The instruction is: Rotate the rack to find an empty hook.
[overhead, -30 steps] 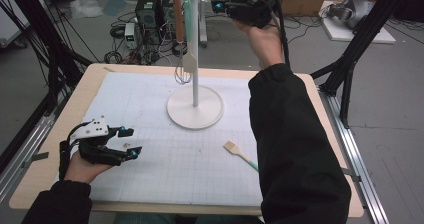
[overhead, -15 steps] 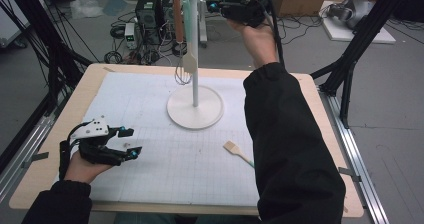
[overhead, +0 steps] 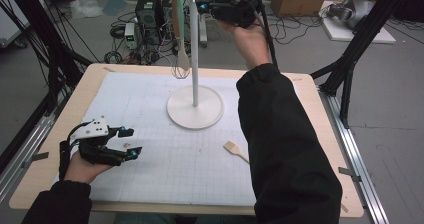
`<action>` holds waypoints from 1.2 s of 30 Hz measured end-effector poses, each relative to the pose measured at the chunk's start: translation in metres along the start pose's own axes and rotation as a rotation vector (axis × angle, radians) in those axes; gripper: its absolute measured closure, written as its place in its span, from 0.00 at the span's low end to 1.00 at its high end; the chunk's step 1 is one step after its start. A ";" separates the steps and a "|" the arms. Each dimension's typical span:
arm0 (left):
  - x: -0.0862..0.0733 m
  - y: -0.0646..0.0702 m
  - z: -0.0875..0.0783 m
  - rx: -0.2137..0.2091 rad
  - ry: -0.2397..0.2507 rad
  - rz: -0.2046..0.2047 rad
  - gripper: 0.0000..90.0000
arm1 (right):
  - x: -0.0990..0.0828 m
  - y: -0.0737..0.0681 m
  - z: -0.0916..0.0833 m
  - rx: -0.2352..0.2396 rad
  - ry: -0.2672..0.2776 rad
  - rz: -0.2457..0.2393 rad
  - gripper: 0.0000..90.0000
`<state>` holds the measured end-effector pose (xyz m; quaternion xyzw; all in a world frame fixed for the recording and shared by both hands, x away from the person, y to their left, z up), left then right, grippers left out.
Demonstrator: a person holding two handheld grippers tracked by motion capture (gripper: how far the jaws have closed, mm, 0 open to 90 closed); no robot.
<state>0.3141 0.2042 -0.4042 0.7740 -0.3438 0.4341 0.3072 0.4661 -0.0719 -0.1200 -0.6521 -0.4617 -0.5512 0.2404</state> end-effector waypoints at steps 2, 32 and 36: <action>0.000 0.000 0.000 -0.001 0.003 -0.001 0.31 | 0.001 -0.001 0.001 0.000 0.001 0.001 0.99; 0.001 0.001 -0.001 -0.002 0.007 0.000 0.31 | 0.007 -0.011 0.014 0.001 -0.009 -0.018 0.99; 0.001 0.001 -0.001 -0.001 0.007 -0.001 0.31 | 0.007 -0.011 0.015 0.004 -0.012 -0.018 0.99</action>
Point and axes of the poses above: each handheld gripper's, and its own axes: z roughly forward along the jaws, x roughly out of its top, y roughly to its right, the point moved 6 cm from there along z, roughly forward along the jaws, and after that the axes turned 7 degrees about -z, right-handed, at the moved point
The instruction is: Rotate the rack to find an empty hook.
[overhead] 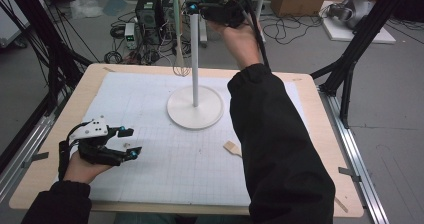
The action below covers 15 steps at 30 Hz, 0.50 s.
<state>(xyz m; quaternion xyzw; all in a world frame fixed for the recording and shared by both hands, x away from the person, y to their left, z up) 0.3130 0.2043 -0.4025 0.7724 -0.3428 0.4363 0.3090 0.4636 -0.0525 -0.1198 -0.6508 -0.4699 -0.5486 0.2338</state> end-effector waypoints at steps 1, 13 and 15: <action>0.000 0.000 0.000 0.001 -0.002 0.002 0.31 | 0.000 0.000 0.000 -0.001 0.002 0.001 0.99; -0.001 0.000 -0.001 0.004 -0.001 0.000 0.31 | -0.010 -0.005 -0.016 0.022 0.023 0.016 0.97; -0.002 0.000 -0.002 0.007 -0.001 0.000 0.31 | -0.013 -0.006 -0.020 0.027 0.033 0.028 0.94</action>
Point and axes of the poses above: each handheld gripper's, and its own axes: z roughly forward along the jaws, x roughly out of its top, y roughly to its right, the point moved 6 cm from there along z, roughly forward along the jaws, and after that the axes turned 7 degrees about -z, right-handed, at the moved point
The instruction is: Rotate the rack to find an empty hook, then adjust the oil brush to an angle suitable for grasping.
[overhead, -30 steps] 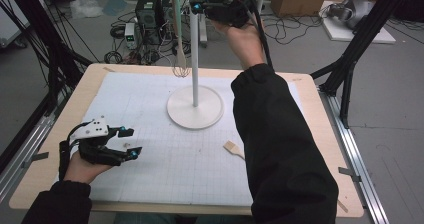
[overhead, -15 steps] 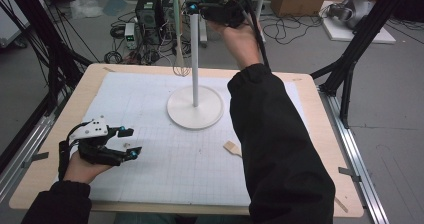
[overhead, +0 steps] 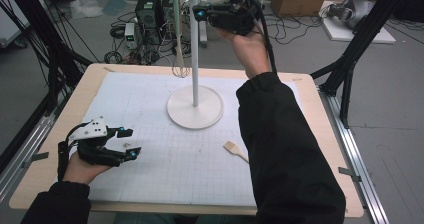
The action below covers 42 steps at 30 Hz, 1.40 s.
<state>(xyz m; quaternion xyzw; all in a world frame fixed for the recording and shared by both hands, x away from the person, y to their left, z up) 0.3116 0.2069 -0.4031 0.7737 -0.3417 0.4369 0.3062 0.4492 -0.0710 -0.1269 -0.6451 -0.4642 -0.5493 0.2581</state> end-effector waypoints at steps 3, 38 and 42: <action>0.000 -0.001 -0.002 0.002 0.005 -0.003 0.31 | -0.004 -0.001 -0.006 0.003 0.007 0.009 0.91; -0.002 0.002 0.001 0.005 -0.010 0.002 0.31 | -0.103 -0.035 -0.052 0.035 -0.037 0.108 0.63; -0.002 0.002 0.001 0.006 -0.007 0.001 0.30 | -0.113 -0.038 -0.057 0.034 -0.033 0.121 0.61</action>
Point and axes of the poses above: each handheld gripper's, and its own axes: z roughly forward along the jaws, x roughly out of its top, y roughly to its right, the point moved 6 cm from there along z, roughly forward along the jaws, and after that the axes turned 7 degrees about -z, right-handed, at the moved point
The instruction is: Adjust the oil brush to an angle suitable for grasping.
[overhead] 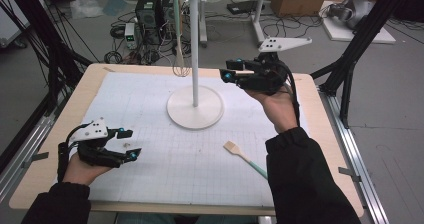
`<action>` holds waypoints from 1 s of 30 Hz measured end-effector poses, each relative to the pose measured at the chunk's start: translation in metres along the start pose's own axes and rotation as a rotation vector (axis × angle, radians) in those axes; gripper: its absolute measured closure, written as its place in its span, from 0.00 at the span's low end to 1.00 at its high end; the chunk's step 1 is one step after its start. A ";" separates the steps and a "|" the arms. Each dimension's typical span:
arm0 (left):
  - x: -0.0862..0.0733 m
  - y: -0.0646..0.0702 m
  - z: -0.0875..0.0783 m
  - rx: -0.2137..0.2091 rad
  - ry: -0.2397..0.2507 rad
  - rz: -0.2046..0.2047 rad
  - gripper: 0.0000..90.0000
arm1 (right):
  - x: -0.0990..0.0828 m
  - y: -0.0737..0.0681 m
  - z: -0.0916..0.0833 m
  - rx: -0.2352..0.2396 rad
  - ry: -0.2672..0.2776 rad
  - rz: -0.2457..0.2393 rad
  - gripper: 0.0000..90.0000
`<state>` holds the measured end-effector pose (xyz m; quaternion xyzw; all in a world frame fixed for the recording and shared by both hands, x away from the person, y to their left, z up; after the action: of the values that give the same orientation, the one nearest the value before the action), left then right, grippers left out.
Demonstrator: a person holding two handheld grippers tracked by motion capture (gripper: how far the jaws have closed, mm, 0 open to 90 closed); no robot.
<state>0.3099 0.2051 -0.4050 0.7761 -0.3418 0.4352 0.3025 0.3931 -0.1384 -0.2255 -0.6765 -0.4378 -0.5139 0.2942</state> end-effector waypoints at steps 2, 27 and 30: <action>0.000 -0.001 0.000 0.002 -0.003 0.004 0.30 | -0.004 0.000 -0.002 -0.005 -0.004 0.004 0.60; -0.002 -0.002 -0.005 0.038 0.002 -0.006 0.28 | -0.070 -0.018 -0.013 -0.018 -0.053 0.037 0.49; -0.002 -0.001 -0.005 0.039 0.004 -0.005 0.28 | -0.076 -0.020 -0.014 -0.027 -0.053 0.041 0.48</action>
<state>0.3076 0.2107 -0.4048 0.7819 -0.3307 0.4424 0.2890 0.3624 -0.1634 -0.2945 -0.7025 -0.4245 -0.4956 0.2839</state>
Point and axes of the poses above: each handheld gripper's, and its own axes: z roughly forward along the jaws, x roughly out of its top, y roughly to its right, the point moved 6 cm from there along z, roughly forward along the jaws, and after that the axes turned 7 degrees about -z, right-handed, at the moved point
